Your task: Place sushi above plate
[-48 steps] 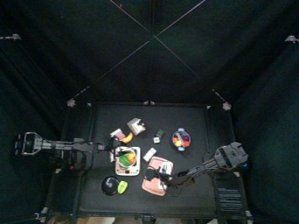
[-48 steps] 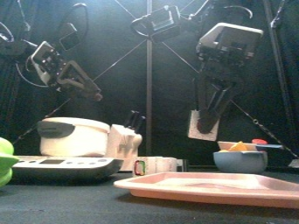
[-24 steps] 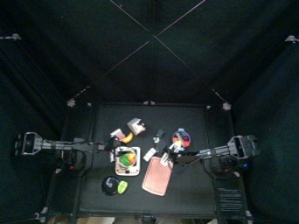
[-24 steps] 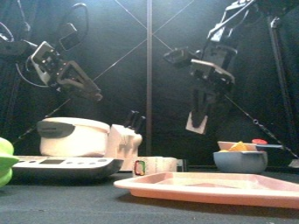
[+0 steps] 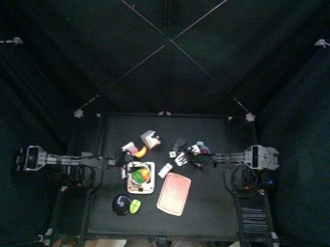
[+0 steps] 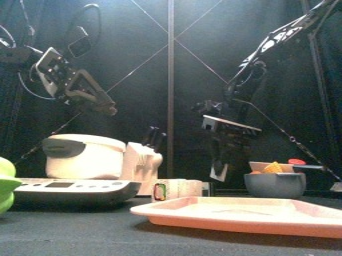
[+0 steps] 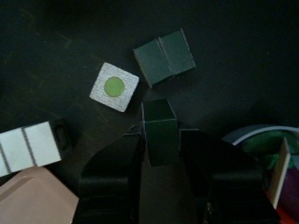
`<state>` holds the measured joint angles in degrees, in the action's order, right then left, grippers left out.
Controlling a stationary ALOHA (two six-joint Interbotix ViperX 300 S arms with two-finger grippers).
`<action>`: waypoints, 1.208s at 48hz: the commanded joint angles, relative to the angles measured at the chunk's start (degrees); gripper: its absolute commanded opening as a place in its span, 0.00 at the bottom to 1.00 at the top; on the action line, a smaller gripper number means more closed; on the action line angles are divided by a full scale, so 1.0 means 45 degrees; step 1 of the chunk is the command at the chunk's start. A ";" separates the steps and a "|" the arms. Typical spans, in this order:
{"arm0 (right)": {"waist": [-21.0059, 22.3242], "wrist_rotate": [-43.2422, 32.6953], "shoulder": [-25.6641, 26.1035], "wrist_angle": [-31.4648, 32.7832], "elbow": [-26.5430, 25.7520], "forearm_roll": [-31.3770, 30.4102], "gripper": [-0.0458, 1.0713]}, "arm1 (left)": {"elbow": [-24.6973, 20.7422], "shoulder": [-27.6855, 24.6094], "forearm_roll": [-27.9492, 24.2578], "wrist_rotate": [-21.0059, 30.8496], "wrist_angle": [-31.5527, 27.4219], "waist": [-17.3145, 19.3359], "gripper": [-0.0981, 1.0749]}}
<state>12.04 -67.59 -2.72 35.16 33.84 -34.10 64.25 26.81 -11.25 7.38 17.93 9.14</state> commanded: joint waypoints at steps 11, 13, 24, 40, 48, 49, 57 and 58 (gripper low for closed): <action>0.0293 -0.0078 -0.0273 -0.0352 -0.0254 0.0117 0.76 | -0.0156 0.0039 0.0000 0.0020 0.0059 0.0039 0.73; 0.0332 -0.0078 -0.0332 -0.0352 -0.0254 0.0098 0.80 | -0.0156 0.0020 0.0000 0.0020 0.0039 0.0039 0.73; 0.0352 -0.0059 -0.0352 -0.0352 -0.0293 0.0039 0.91 | -0.0137 0.0039 0.0000 0.0020 0.0059 0.0039 0.73; 0.0352 0.0020 -0.0273 -0.0352 -0.0352 0.0000 0.91 | -0.0137 0.0039 0.0000 0.0020 0.0039 0.0039 0.73; 0.0215 0.0078 -0.0215 -0.0391 -0.0566 -0.0176 0.91 | -0.0137 0.0020 0.0000 0.0020 0.0039 0.0039 0.73; 0.0176 0.0117 -0.0195 -0.0410 -0.0625 -0.0254 0.91 | -0.0137 0.0039 0.0000 0.0020 0.0039 0.0039 0.73; -0.0664 0.0176 0.0273 -0.0430 -0.1113 -0.0664 0.91 | -0.0176 0.0039 0.0000 0.0020 0.0039 0.0039 0.73; -0.0801 0.0176 0.0332 -0.0430 -0.1172 -0.0684 0.91 | -0.0176 0.0039 0.0000 0.0000 0.0039 0.0020 0.73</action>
